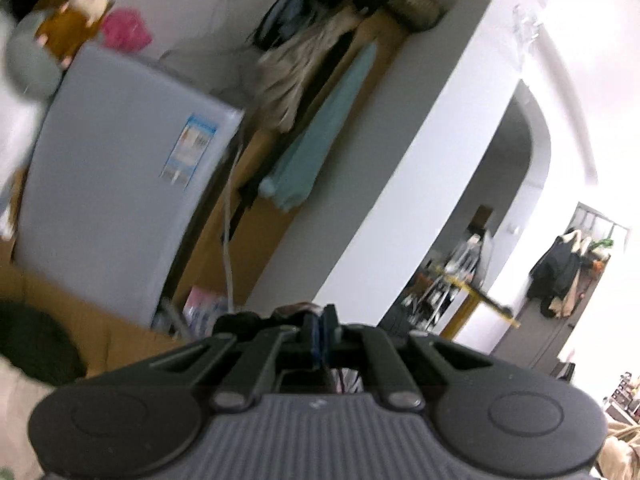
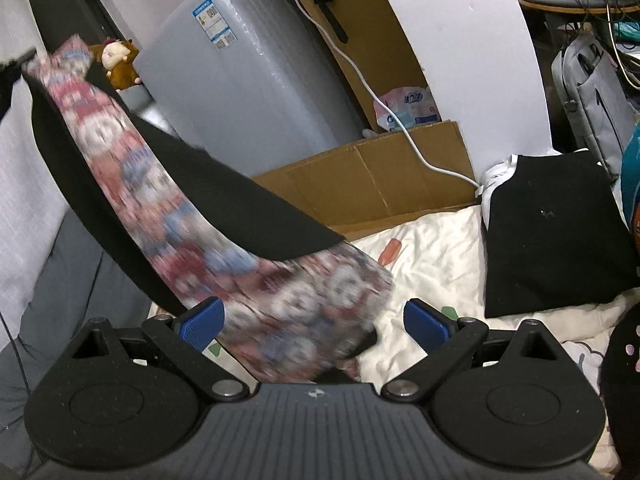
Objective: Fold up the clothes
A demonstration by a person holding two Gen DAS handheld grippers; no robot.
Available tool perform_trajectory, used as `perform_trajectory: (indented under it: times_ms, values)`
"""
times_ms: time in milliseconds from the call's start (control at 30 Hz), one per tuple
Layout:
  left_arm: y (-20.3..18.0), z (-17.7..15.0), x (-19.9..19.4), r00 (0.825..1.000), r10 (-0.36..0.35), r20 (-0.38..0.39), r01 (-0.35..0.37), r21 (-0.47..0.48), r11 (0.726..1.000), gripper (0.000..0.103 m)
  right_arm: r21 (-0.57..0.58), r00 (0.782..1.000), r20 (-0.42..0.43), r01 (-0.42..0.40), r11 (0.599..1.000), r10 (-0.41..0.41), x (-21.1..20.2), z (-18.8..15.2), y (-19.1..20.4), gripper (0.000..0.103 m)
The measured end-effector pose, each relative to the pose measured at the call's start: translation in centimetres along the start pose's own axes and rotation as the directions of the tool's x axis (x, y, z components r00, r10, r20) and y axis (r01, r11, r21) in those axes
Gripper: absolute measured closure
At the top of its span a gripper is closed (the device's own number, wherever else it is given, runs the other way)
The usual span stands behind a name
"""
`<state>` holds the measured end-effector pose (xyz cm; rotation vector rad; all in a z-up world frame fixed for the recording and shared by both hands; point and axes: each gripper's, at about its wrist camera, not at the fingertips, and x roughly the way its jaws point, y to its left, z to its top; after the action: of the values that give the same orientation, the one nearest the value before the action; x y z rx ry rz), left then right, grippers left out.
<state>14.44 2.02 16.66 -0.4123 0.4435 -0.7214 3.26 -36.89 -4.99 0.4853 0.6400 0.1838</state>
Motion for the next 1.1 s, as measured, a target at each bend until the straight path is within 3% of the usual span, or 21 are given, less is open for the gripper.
perform_trajectory:
  times_ms: [100, 267, 433, 733, 1100]
  values:
    - [2.3, -2.7, -0.8, 0.997, 0.043, -0.06, -0.044, -0.024, 0.999, 0.101, -0.001, 1.0, -0.007, 0.005, 1.0, -0.005, 0.1, -0.2, 0.0, 0.004]
    - [6.4, -4.3, -2.6, 0.987, 0.135, -0.084, -0.139, -0.056, 0.989, 0.101, -0.006, 1.0, -0.02, 0.011, 1.0, -0.011, 0.4, -0.7, 0.2, 0.004]
    - [10.8, -3.9, -5.0, 0.97, 0.234, -0.071, -0.24, -0.085, 0.967, 0.101, -0.035, 0.999, -0.052, 0.004, 0.999, -0.005, 1.7, -1.3, 1.6, 0.004]
    - [19.7, -1.7, -9.6, 0.919, 0.393, -0.023, -0.391, -0.182, 0.902, 0.101, -0.08, 0.996, -0.087, 0.006, 0.997, -0.013, 3.5, -1.9, 4.2, 0.004]
    - [27.2, 1.2, -14.0, 0.857, 0.516, 0.015, -0.499, -0.228, 0.836, 0.101, -0.129, 0.991, -0.126, 0.02, 0.991, -0.037, 5.2, -2.8, 6.8, 0.004]
